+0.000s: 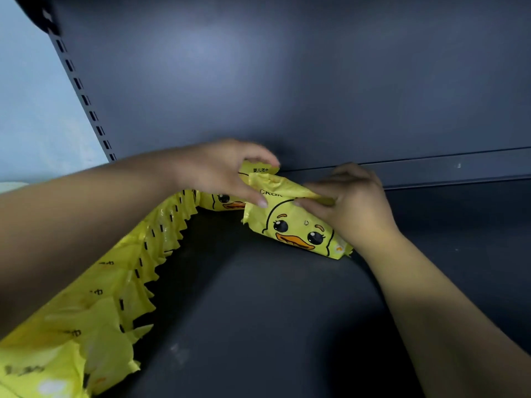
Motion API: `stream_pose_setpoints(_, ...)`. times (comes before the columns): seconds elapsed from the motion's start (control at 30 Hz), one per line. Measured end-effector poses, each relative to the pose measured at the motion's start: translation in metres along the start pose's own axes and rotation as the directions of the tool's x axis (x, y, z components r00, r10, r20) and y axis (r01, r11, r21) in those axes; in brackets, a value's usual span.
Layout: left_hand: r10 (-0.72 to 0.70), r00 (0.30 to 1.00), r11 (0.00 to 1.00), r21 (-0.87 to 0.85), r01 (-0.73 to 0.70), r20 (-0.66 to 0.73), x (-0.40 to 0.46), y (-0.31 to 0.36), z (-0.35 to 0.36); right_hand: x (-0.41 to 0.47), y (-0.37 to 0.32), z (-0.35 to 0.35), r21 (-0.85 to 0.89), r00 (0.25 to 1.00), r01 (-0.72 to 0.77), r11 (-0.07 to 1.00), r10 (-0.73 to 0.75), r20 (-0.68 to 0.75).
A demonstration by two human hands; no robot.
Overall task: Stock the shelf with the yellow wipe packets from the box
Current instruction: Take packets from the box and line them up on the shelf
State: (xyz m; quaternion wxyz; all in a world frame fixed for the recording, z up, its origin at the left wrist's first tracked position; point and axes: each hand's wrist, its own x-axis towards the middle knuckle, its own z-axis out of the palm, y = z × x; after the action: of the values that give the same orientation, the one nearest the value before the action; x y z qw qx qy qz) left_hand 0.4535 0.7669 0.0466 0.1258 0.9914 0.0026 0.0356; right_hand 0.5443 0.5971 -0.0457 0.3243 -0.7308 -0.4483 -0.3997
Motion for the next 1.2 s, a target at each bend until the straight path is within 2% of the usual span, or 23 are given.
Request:
stream_pose_setpoints(0.03,0.019,0.998,0.998,0.06,-0.022,0.055,0.002,0.006,0.006,0.0,0.001,0.001,0.0,1.0,0.01,1.0,-0.01,-0.007)
stream_pose_setpoints(0.1,0.026,0.997,0.995,0.09,-0.033,0.079,0.009,0.011,0.016,0.0,0.002,0.001,0.013,1.0,0.018,1.0,-0.018,0.001)
stream_pose_setpoints(0.2,-0.013,0.998,1.0,0.001,0.013,0.06,0.015,0.006,0.019,0.0,0.003,-0.005,0.064,0.999,-0.031,0.997,0.028,0.039)
stream_pose_setpoints(0.27,-0.044,0.999,0.998,-0.033,0.045,0.024,0.015,-0.003,0.017,0.002,0.001,-0.012,0.11,0.983,-0.169,0.979,0.16,0.087)
stream_pose_setpoints(0.37,-0.114,0.991,0.993,-0.028,0.112,-0.069,0.01,-0.02,0.011,0.002,0.0,-0.018,0.148,0.916,-0.378,0.914,0.346,0.201)
stream_pose_setpoints(0.53,-0.22,0.957,0.974,-0.106,0.202,-0.189,0.003,-0.051,-0.005,0.002,-0.003,-0.019,0.097,0.853,-0.436,0.895,0.377,0.361)
stream_pose_setpoints(0.63,-0.271,0.942,0.96,0.02,0.28,-0.197,0.005,-0.063,0.004,0.0,-0.001,-0.014,0.023,0.753,-0.484,0.875,0.403,0.52)
stream_pose_setpoints(0.7,-0.304,0.933,0.932,0.144,0.333,-0.192,0.008,-0.068,0.012,-0.003,0.002,-0.01,-0.01,0.655,-0.531,0.847,0.417,0.63)
stream_pose_setpoints(0.77,-0.319,0.933,0.917,0.197,0.348,-0.163,0.01,-0.068,0.012,-0.007,0.004,-0.005,-0.054,0.54,-0.562,0.826,0.416,0.732)
stream_pose_setpoints(0.83,-0.297,0.948,0.925,0.213,0.315,-0.116,0.013,-0.061,0.012,-0.011,0.007,0.0,-0.14,0.434,-0.503,0.853,0.389,0.812)
stream_pose_setpoints(0.9,-0.248,0.965,0.924,0.279,0.263,-0.086,0.018,-0.052,0.014,-0.013,0.008,0.003,-0.207,0.389,-0.4,0.893,0.37,0.844)
stream_pose_setpoints(1.03,-0.24,0.965,0.851,0.455,0.263,-0.11,0.029,-0.042,0.02,-0.014,0.01,0.006,-0.239,0.367,-0.371,0.897,0.378,0.85)
stream_pose_setpoints(1.2,-0.272,0.949,0.83,0.459,0.316,-0.162,0.036,-0.049,0.021,-0.016,0.012,0.009,-0.257,0.361,-0.355,0.899,0.385,0.85)
